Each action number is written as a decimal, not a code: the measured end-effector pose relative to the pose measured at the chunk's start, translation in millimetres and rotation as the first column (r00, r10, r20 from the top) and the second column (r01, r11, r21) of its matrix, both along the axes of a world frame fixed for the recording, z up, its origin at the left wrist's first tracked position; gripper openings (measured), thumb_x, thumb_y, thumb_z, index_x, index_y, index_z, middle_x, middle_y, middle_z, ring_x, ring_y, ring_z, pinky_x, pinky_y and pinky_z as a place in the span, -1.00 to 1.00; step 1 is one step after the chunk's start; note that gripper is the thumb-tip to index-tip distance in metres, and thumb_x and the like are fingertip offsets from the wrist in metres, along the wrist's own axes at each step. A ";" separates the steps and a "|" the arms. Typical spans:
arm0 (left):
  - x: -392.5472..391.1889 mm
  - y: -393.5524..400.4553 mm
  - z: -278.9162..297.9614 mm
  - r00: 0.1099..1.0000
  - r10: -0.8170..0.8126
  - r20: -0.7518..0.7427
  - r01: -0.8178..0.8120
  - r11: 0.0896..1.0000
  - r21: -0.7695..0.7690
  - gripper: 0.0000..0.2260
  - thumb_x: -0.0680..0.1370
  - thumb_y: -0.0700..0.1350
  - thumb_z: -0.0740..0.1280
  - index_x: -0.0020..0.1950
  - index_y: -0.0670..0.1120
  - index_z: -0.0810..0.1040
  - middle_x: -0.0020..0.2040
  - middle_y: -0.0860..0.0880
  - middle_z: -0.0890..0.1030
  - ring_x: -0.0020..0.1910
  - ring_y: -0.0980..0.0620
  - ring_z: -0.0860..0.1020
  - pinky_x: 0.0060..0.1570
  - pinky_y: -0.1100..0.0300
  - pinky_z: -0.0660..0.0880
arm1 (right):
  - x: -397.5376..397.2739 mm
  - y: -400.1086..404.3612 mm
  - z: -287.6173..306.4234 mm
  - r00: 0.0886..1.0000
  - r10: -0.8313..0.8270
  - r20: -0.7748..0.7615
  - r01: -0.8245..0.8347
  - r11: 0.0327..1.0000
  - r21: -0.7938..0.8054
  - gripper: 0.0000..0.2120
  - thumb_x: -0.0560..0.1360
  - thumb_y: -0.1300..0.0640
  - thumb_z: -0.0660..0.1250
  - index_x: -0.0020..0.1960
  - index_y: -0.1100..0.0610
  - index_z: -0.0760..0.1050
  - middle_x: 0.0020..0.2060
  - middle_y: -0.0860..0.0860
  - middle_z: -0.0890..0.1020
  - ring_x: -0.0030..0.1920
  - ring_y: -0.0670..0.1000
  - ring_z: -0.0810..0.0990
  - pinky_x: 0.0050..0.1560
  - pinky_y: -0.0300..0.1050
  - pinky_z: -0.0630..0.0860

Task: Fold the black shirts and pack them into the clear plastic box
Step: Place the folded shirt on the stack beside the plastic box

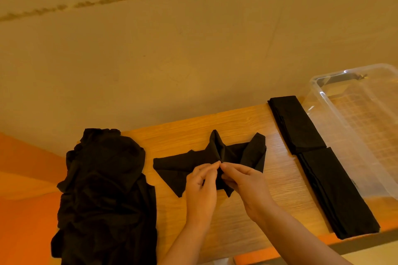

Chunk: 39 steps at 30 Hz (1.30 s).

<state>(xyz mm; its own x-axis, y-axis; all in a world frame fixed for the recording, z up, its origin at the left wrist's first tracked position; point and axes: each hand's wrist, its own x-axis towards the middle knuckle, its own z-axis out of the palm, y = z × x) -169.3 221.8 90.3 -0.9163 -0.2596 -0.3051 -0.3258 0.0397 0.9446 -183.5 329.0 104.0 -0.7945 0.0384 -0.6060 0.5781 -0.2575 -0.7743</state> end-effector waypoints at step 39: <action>-222.2 -62.2 90.1 0.751 -0.566 0.339 0.656 0.586 -0.475 -0.81 0.50 -0.29 0.29 -0.02 -0.11 0.66 -0.29 -0.06 0.68 -0.43 0.14 0.54 -0.39 0.26 0.41 | -26.2 89.7 36.1 0.877 0.287 -0.385 0.008 0.793 0.610 -0.78 0.46 0.24 0.41 -0.06 -0.10 0.60 -0.23 -0.13 0.69 -0.13 -0.22 0.65 -0.08 -0.37 0.56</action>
